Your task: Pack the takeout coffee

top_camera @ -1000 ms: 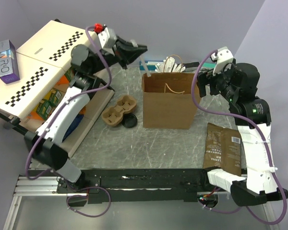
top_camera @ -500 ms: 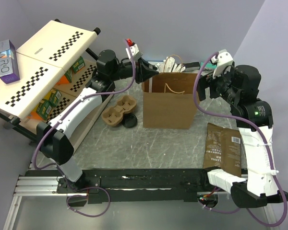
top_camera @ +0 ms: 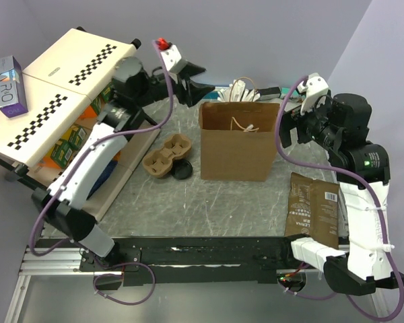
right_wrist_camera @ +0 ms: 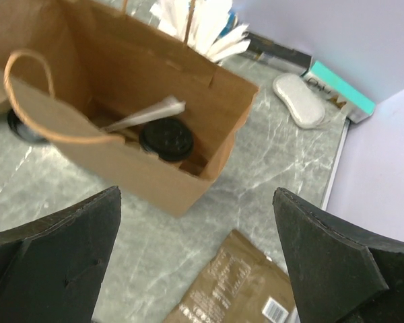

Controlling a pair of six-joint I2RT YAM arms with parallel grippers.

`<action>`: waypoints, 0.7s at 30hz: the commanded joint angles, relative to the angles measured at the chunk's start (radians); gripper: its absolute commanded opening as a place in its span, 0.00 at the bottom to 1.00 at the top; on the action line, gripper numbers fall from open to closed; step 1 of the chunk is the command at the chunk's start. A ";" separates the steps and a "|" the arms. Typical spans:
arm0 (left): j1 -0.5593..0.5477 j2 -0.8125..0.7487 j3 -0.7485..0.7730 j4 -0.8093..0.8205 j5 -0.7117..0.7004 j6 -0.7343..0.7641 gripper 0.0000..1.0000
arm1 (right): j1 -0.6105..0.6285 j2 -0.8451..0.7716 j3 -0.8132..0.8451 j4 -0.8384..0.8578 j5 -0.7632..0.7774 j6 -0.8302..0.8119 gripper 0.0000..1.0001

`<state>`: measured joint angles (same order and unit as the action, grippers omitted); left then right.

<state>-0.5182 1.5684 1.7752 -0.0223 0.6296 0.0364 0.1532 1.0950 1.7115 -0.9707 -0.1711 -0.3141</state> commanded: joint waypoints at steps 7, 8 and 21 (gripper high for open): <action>0.047 -0.257 0.100 -0.283 -0.197 0.285 0.91 | -0.003 0.068 0.214 -0.077 0.376 0.119 1.00; 0.052 -0.301 0.092 -0.288 -0.220 0.313 0.97 | -0.003 0.072 0.227 -0.066 0.428 0.122 1.00; 0.211 -0.470 0.028 -0.164 -0.692 0.228 0.99 | -0.001 0.026 0.286 0.286 0.466 0.084 1.00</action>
<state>-0.3458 1.1183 1.8484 -0.3080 0.1654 0.3416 0.1524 1.1625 1.9507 -0.8917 0.2920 -0.2321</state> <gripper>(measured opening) 0.993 0.996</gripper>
